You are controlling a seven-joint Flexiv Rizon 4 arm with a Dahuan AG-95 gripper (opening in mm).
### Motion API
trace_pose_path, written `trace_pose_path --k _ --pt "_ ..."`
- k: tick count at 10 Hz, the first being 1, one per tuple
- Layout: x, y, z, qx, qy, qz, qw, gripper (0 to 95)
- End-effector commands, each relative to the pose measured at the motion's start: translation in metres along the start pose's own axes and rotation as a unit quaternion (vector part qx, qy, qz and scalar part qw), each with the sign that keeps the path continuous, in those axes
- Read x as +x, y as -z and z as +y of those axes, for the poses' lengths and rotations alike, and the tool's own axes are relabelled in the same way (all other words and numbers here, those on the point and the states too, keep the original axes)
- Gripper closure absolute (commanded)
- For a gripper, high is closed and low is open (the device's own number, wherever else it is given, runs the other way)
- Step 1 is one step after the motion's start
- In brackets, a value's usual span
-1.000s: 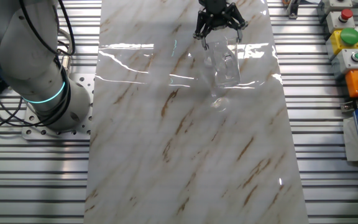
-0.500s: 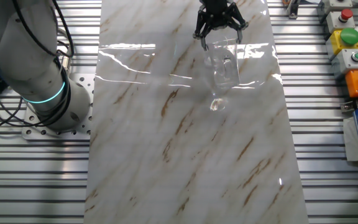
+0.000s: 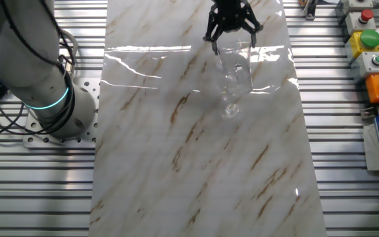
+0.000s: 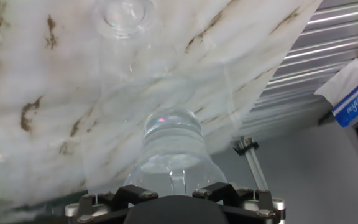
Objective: Pour the water from one cup into another empty cup
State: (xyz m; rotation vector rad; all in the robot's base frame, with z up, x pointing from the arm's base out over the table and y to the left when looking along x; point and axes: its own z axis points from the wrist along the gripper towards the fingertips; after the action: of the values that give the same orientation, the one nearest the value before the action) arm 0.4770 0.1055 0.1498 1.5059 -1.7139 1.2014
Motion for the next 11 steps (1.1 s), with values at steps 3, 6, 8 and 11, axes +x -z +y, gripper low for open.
trace_pose_path --k 3,6,8,11 --pt "0.006 -0.006 0.002 -0.02 -0.02 -0.096 0.995 95.0" --pt "0.007 -0.013 0.003 -0.025 -0.019 -0.145 0.989 95.0" --pt "0.009 -0.016 0.004 -0.028 -0.015 -0.173 0.9844 95.0" --pt "0.008 -0.022 0.005 -0.035 -0.003 -0.237 0.9708 95.0"
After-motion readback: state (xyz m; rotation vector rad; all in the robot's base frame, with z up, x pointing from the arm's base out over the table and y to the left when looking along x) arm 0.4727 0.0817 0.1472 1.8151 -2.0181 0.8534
